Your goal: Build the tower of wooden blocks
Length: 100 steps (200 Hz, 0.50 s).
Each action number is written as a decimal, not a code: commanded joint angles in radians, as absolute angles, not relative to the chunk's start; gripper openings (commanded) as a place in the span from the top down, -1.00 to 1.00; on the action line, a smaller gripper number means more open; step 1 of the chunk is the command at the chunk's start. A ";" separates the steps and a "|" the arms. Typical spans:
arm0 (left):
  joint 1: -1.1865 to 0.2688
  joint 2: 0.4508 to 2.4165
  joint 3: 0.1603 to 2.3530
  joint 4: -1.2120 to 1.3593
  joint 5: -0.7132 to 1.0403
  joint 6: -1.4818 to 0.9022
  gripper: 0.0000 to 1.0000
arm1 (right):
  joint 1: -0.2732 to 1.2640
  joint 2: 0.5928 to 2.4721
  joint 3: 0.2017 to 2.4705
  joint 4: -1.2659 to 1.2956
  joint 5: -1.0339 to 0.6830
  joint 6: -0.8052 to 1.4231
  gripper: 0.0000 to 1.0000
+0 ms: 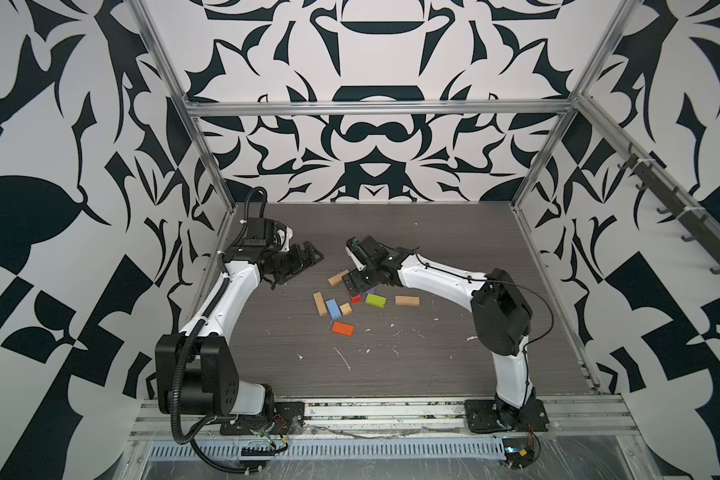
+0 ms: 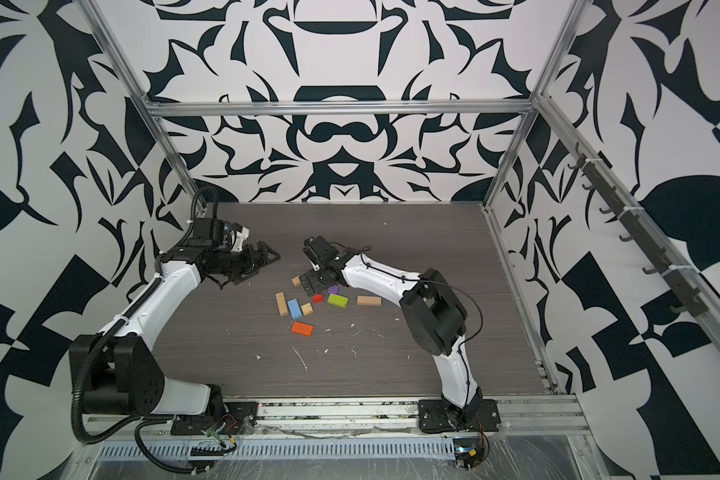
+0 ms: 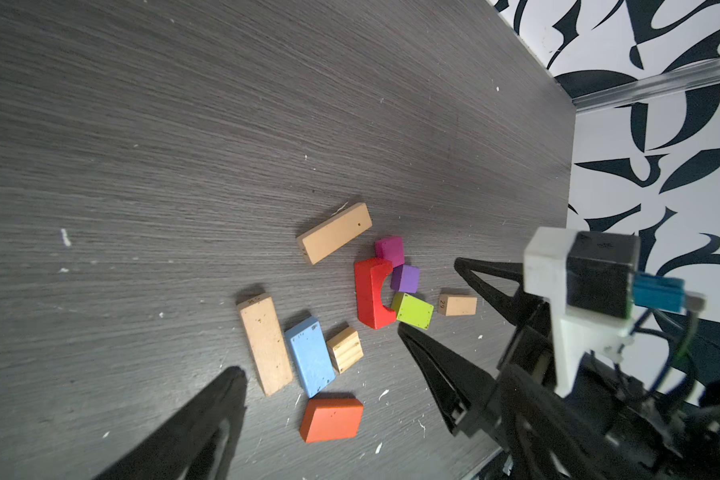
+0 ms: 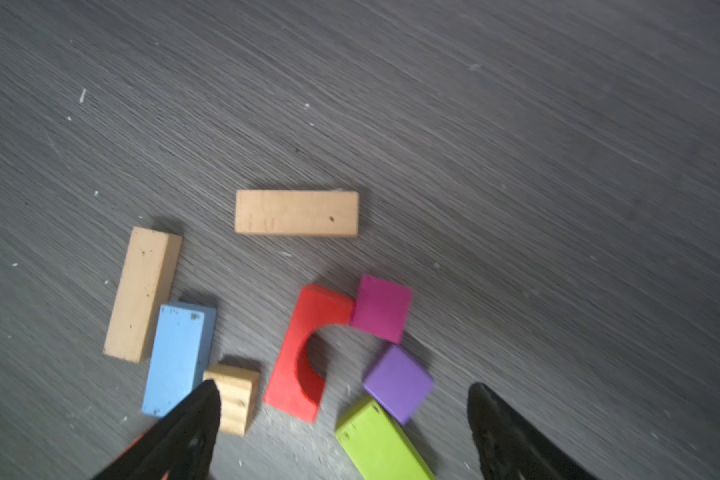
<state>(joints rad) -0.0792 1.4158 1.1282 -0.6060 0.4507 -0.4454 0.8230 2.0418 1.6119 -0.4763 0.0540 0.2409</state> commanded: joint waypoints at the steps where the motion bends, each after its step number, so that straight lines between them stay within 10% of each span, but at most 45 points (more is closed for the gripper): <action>1: -0.081 1.378 1.154 -0.669 0.456 -0.433 -0.97 | 0.822 2.055 1.696 -0.507 0.045 0.225 -0.93; 100: -0.049 1.315 1.074 -0.588 0.455 -0.453 -0.98 | 0.837 2.242 1.908 -0.510 0.022 0.221 -0.90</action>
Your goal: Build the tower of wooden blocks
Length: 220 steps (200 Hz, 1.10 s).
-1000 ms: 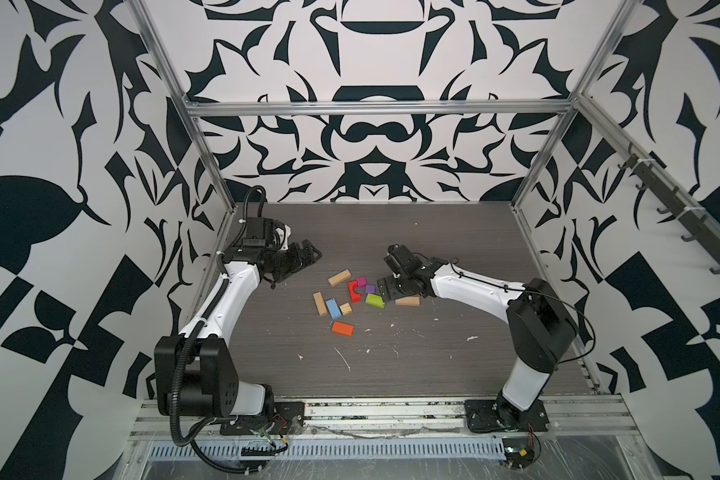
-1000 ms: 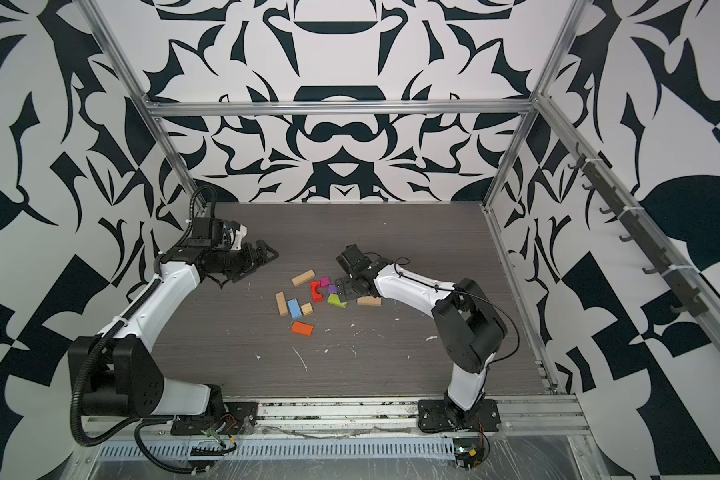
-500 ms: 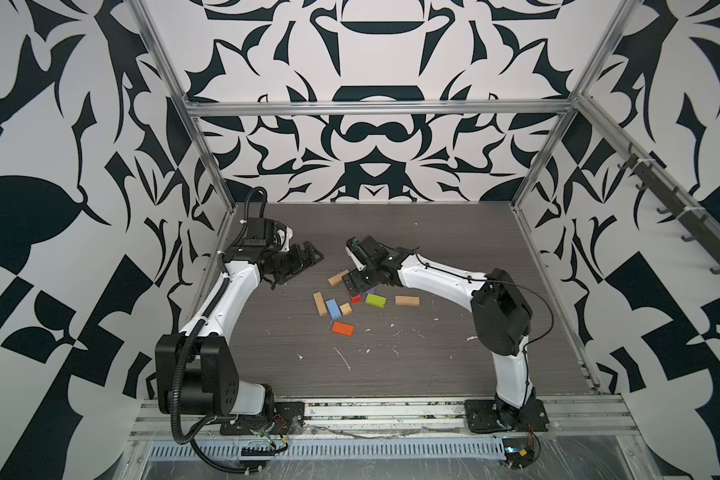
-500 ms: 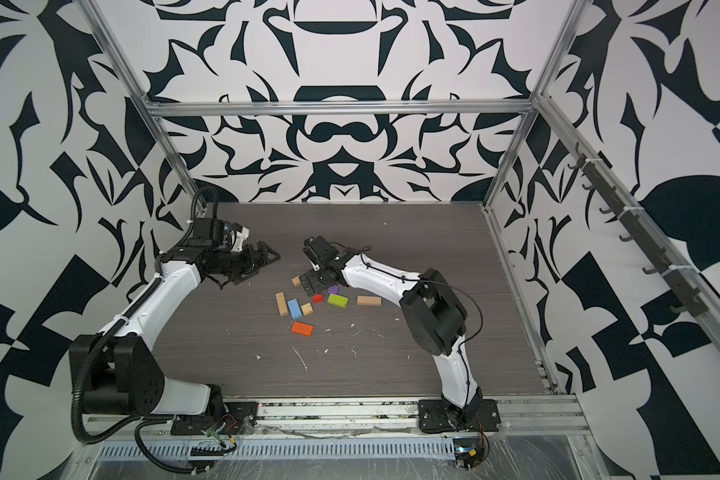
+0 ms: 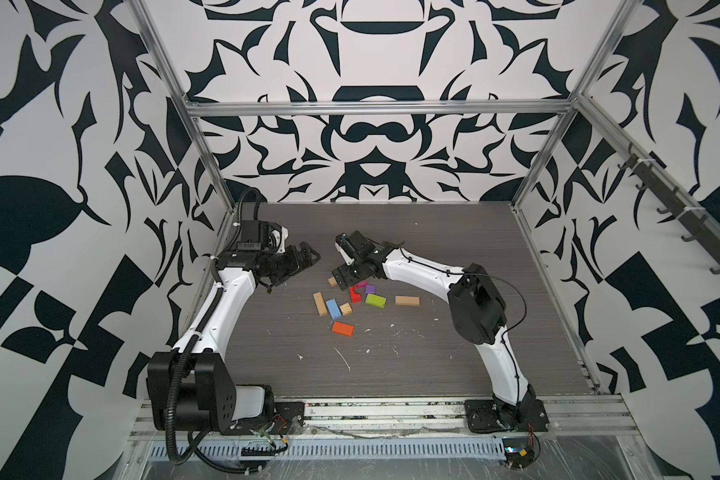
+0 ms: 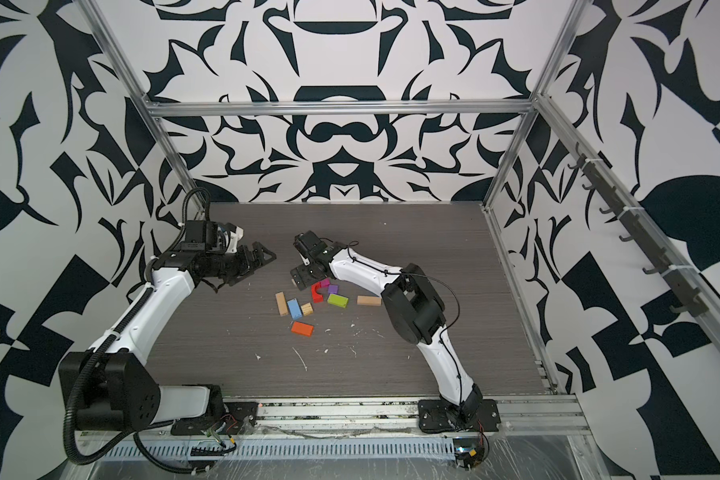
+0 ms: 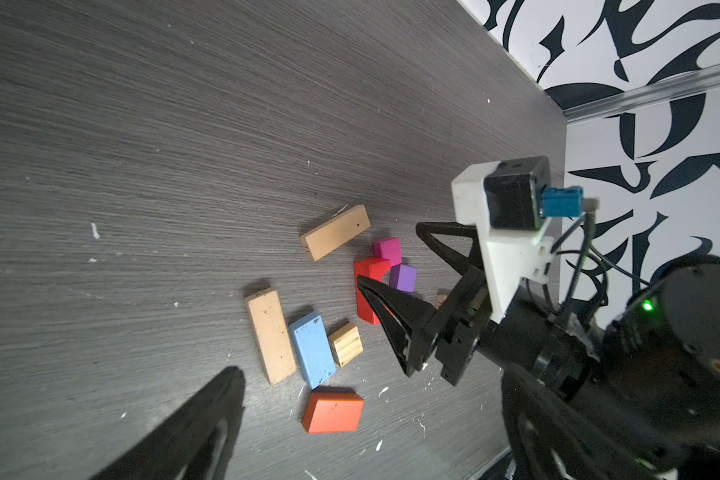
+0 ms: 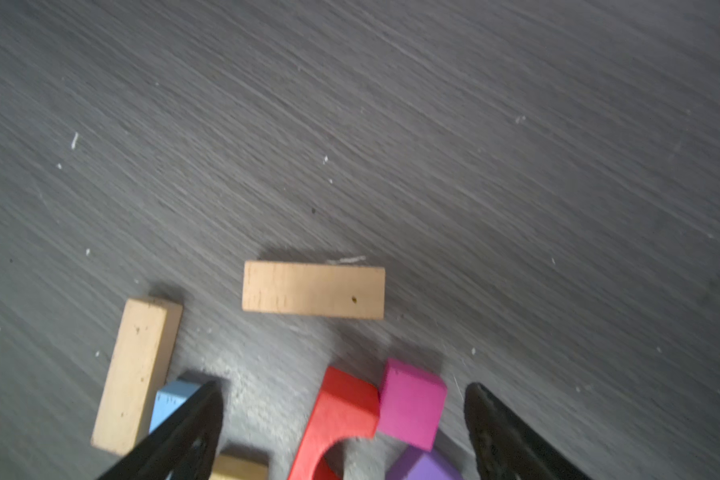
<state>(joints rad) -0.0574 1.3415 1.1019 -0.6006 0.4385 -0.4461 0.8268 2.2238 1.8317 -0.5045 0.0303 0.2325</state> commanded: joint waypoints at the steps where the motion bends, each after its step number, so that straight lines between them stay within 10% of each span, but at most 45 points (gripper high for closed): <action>1: -0.050 1.315 1.073 -0.587 0.456 -0.454 -0.98 | 0.837 2.244 1.911 -0.510 0.023 0.221 -0.90; 220: -0.039 1.318 1.065 -0.576 0.476 -0.467 -0.98 | 0.876 2.513 2.223 -0.609 0.117 0.193 -0.98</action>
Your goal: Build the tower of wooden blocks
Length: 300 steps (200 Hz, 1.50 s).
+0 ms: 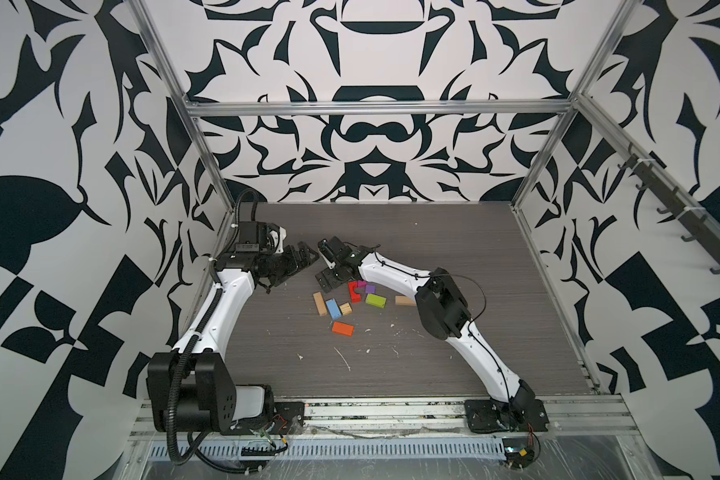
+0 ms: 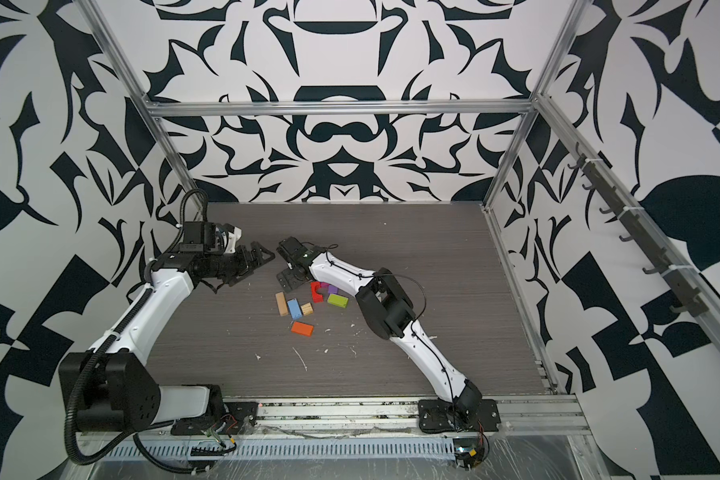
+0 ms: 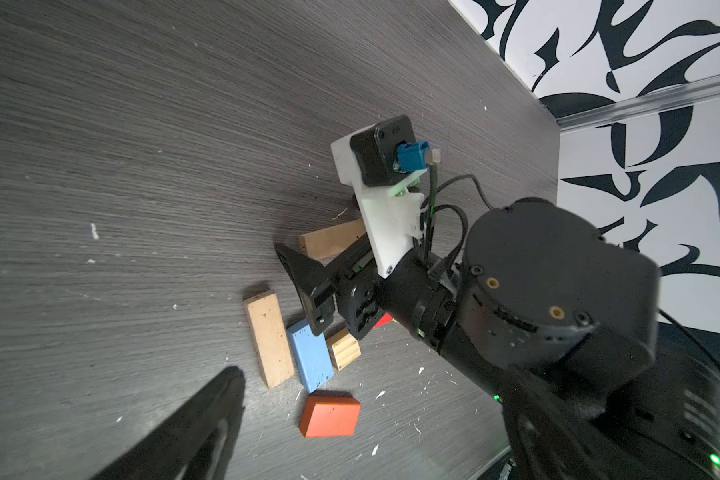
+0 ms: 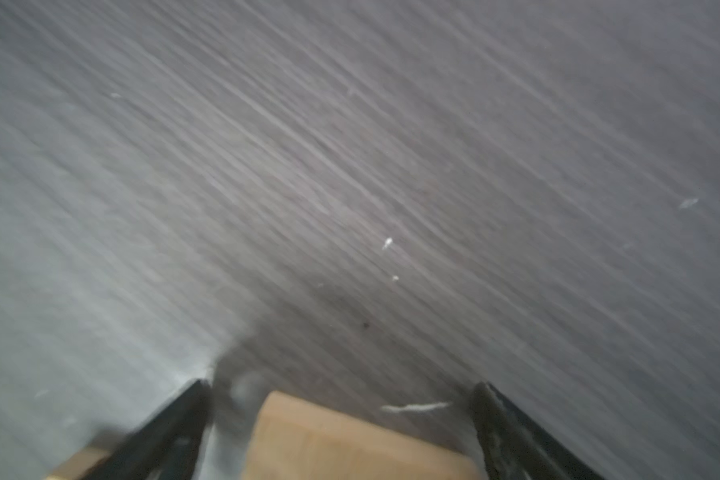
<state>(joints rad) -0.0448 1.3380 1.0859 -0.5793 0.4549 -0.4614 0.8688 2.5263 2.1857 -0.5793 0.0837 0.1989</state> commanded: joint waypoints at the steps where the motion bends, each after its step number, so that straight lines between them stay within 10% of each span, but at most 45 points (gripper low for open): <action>1: -0.038 1.318 1.065 -0.576 0.476 -0.467 -0.98 | 0.876 2.514 2.223 -0.610 0.117 0.194 -0.99; 194: -0.039 1.328 1.061 -0.574 0.475 -0.471 -0.98 | 0.881 2.465 2.120 -0.695 0.246 0.442 -0.97; 300: -0.039 1.328 1.060 -0.574 0.473 -0.471 -0.98 | 0.893 2.431 2.098 -0.671 0.246 0.436 -0.44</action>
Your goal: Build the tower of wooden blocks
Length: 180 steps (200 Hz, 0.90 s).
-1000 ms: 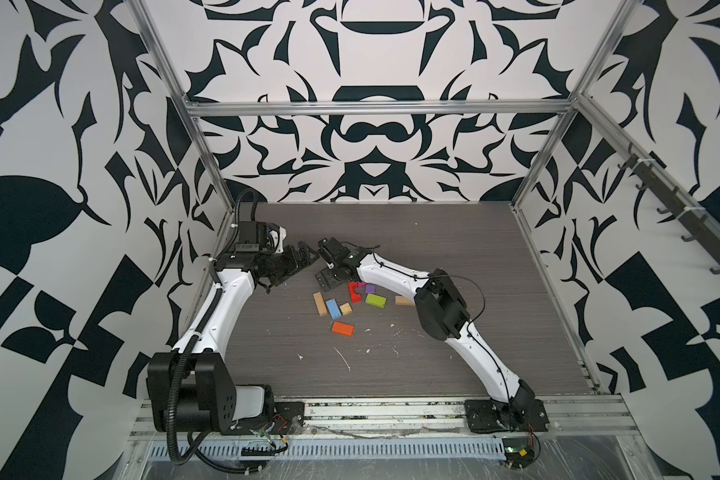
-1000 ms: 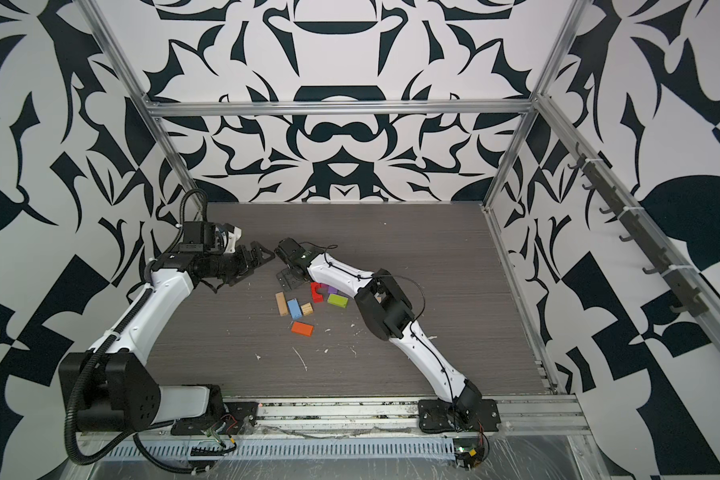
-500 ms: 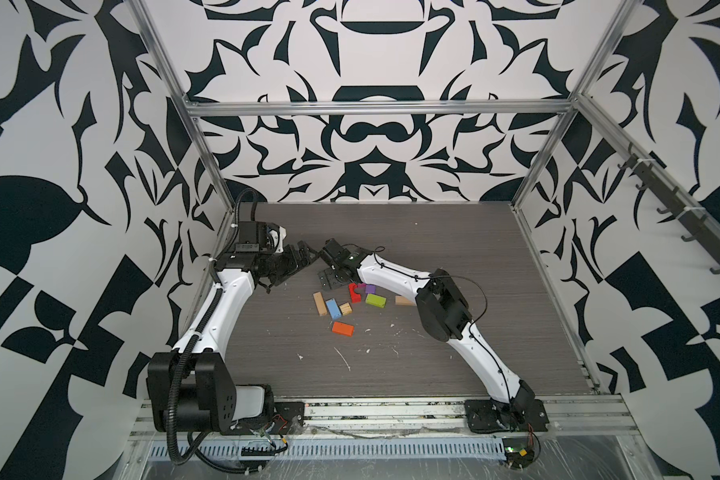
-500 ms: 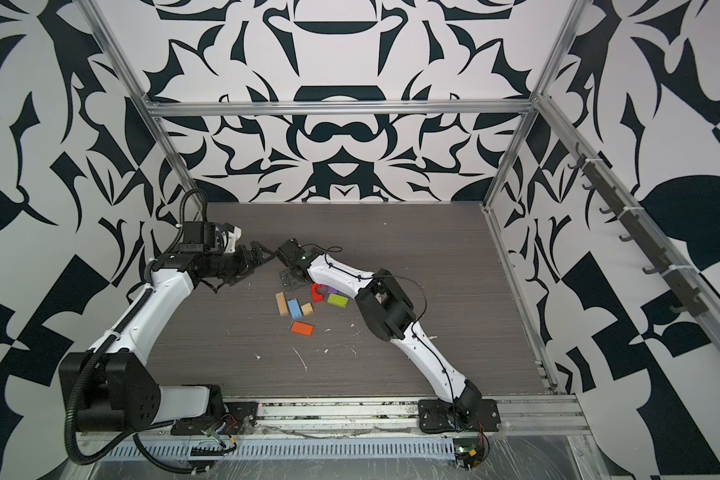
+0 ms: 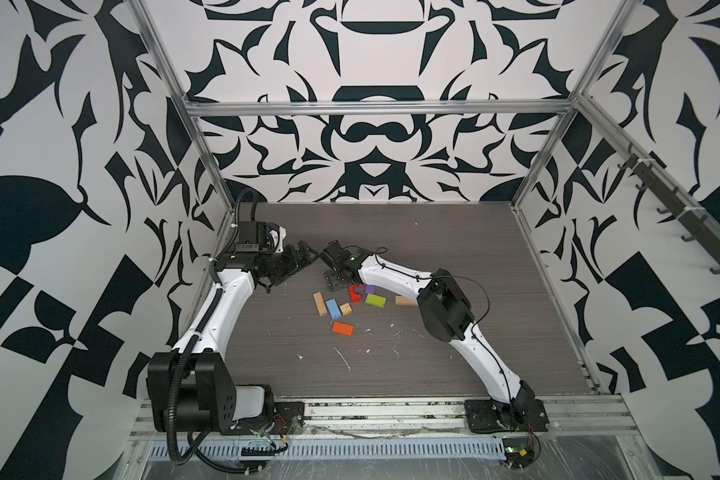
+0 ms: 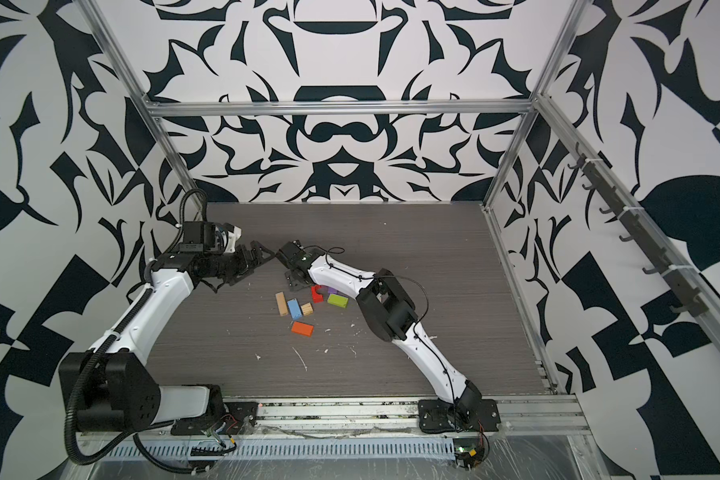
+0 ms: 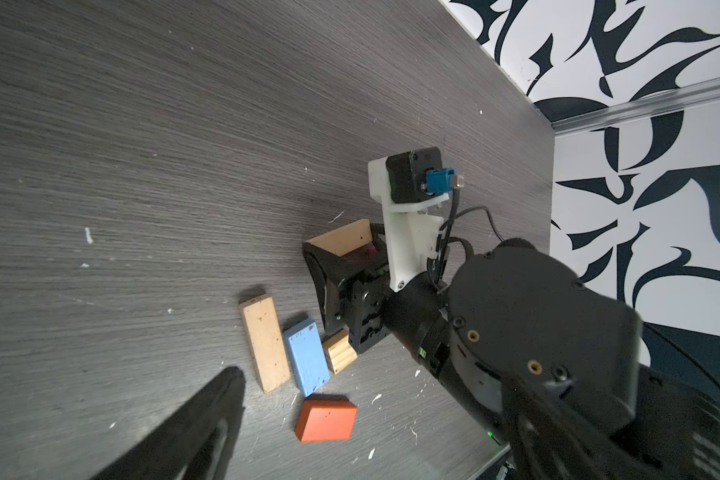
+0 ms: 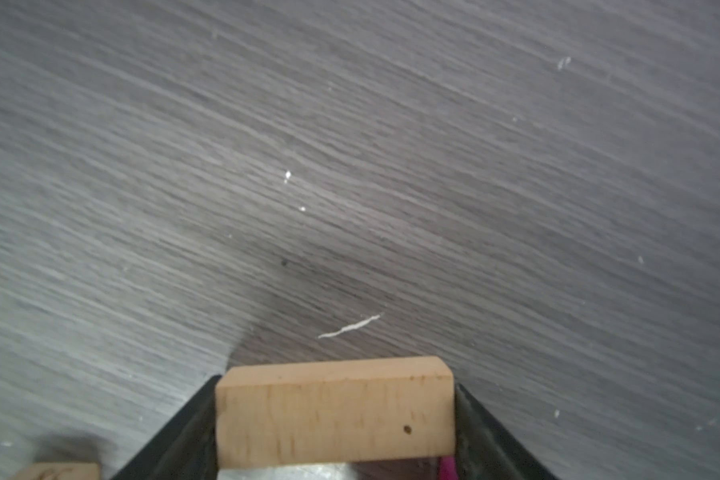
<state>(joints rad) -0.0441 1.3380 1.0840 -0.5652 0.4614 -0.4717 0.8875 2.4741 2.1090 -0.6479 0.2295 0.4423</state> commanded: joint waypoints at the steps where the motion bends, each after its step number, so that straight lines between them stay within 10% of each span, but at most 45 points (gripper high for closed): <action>1: -0.039 1.328 1.060 -0.573 0.473 -0.471 -0.98 | 0.894 2.431 2.097 -0.671 0.245 0.436 -0.44; 180: -0.039 1.316 1.054 -0.558 0.505 -0.475 -0.98 | 0.856 2.244 1.968 -0.618 0.324 0.423 -0.35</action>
<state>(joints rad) -0.0441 1.3361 1.0653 -0.5575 0.4801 -0.4721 0.8585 2.3074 1.9911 -0.6197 0.2901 0.4164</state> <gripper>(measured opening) 0.991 0.714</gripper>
